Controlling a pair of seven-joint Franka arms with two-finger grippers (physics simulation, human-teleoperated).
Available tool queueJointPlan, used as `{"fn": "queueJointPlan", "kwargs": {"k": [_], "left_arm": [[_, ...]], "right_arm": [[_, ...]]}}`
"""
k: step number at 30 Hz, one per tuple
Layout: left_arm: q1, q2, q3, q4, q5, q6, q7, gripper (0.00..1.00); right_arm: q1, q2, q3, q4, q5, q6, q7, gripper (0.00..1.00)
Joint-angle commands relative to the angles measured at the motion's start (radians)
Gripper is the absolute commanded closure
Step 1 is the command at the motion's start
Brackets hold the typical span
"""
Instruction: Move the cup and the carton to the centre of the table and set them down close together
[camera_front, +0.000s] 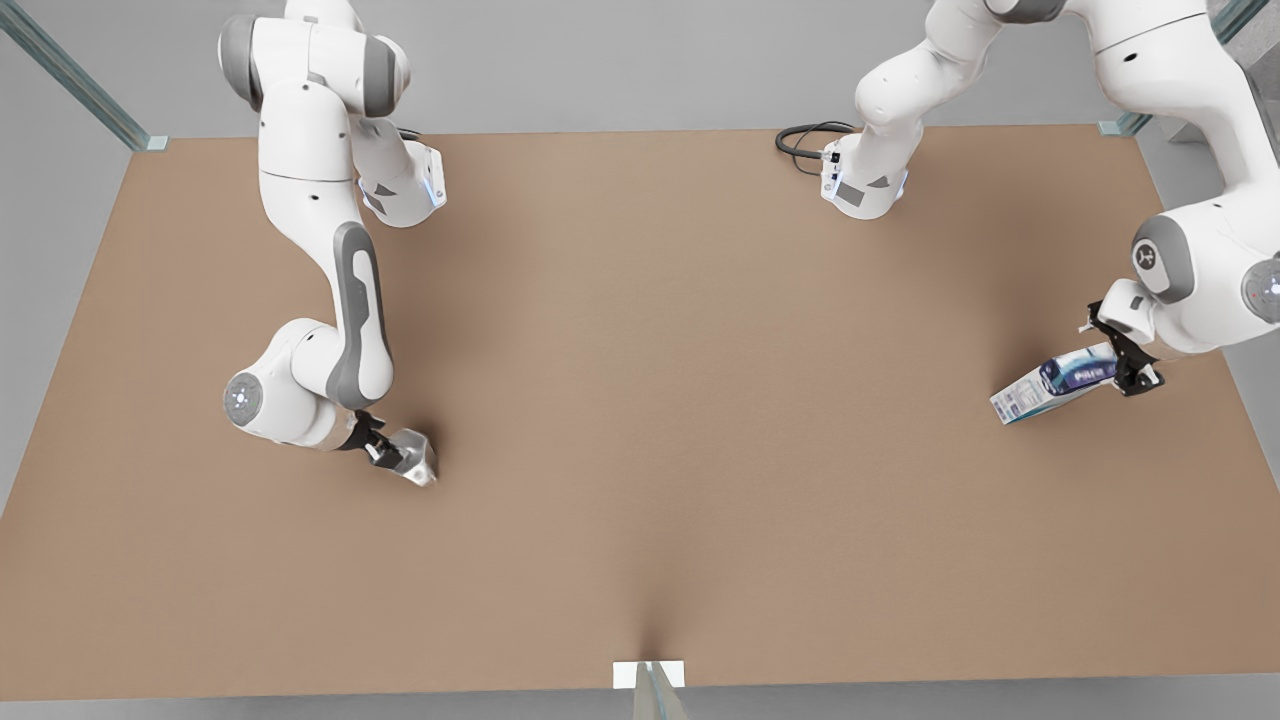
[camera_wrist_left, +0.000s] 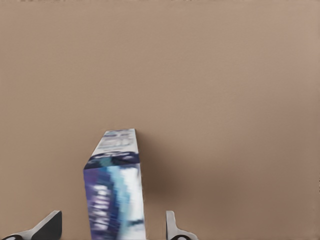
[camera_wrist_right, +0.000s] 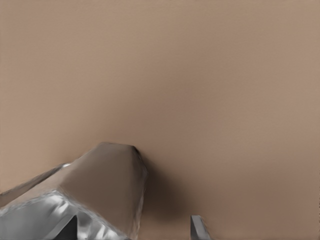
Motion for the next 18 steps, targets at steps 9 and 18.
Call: {"fn": "queueJointPlan", "kwargs": {"k": [9, 18], "left_arm": [[0.056, 0.012, 0.001, -0.058, -0.010, 0.103, 0.007, 0.00], [0.056, 0.026, 0.001, -0.115, -0.010, 0.191, 0.007, 0.00]], "right_arm": [[-0.011, 0.039, 0.032, 0.028, 0.022, -0.006, 0.000, 0.79], [-0.023, 0.038, 0.034, 0.036, 0.022, -0.002, -0.045, 0.79]]}}
